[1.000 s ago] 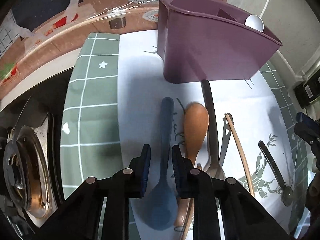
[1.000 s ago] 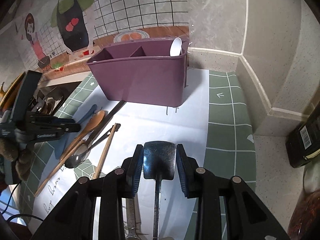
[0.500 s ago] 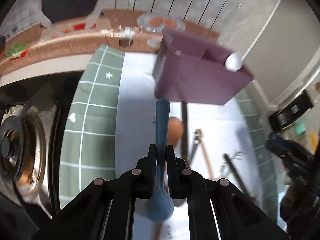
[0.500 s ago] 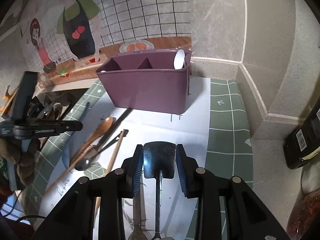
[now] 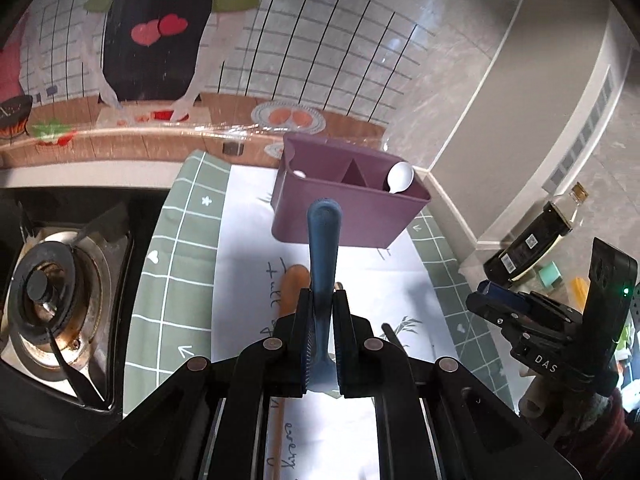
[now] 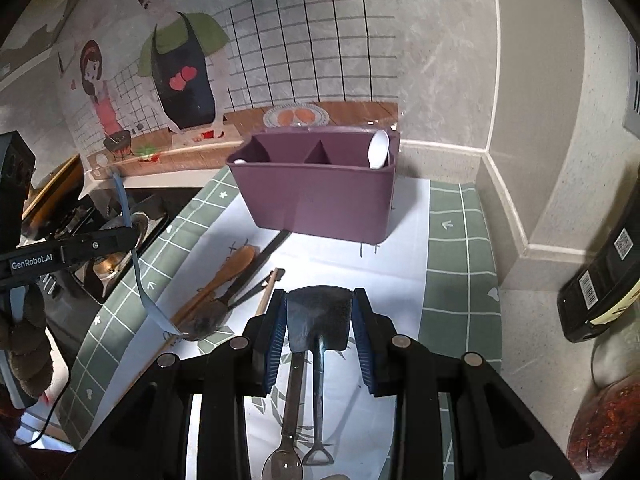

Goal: Organize utensils
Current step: 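Lift the spatula and blue spoon over the purple caddy and release both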

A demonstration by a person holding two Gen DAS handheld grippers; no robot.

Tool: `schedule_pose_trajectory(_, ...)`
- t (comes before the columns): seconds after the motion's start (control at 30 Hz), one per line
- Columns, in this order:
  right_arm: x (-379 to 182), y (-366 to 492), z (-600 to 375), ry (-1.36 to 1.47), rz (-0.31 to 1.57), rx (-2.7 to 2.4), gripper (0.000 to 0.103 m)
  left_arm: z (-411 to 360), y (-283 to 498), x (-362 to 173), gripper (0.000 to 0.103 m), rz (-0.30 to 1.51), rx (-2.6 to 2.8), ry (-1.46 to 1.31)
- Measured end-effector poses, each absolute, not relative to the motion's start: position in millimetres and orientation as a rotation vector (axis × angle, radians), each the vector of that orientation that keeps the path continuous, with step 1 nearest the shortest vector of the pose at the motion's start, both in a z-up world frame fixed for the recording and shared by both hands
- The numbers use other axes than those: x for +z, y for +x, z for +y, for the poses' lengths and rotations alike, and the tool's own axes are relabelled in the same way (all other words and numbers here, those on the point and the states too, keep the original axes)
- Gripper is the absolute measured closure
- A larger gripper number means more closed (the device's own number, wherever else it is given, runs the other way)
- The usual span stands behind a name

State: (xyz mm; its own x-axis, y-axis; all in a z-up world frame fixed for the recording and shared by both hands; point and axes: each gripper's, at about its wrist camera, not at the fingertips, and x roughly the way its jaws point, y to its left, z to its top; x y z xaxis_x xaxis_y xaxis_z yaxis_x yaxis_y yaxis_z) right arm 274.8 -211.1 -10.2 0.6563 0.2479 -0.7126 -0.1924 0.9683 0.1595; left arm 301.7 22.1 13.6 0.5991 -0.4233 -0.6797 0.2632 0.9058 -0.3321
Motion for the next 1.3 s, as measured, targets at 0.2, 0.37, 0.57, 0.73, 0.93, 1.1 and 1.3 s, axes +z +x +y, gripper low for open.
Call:
schedule_pose_trajectory(0.2, 12.4, 280.3, -212.8, 0.071, 0.778, 0.247, 0.073, 14.0, 302.9, 56.8, 0.093, 0.75, -0.437, -0.176)
schedule_pose_trajectory(0.37, 81.1, 299.5, -216.6, 0.054, 0.632, 0.25, 0.073, 3.0, 321.7, 146.0, 0.093, 0.55, -0.473, -0.164)
schedule_pose_trajectory(0.57, 176.3, 335.0, -221.9, 0.019, 0.353, 0.227, 0.073, -9.1, 353.4, 188.4, 0.093, 0.408, -0.435, -0.126)
schedule_pose_trajectory(0.73, 166.4, 367.1, -228.3, 0.032, 0.335, 0.202, 0.073, -11.1, 394.5, 159.7, 0.093, 0.485, -0.412, -0.142)
schedule_pose_trajectory(0.93, 120.0, 411.2, -232.0, 0.08, 0.372, 0.204, 0.073, -13.2, 439.5, 110.7, 0.093, 0.558, -0.378, -0.202)
schedule_pose_trajectory(1.1, 76.0, 441.7, -231.0, 0.114, 0.457, 0.196, 0.073, -23.9, 459.0, 73.6, 0.093, 0.615, -0.39, -0.201)
schedule_pose_trajectory(1.3, 48.0, 453.1, -228.2, 0.105, 0.514, 0.186, 0.073, -34.4, 473.5, 32.8, 0.093, 0.688, -0.398, -0.198)
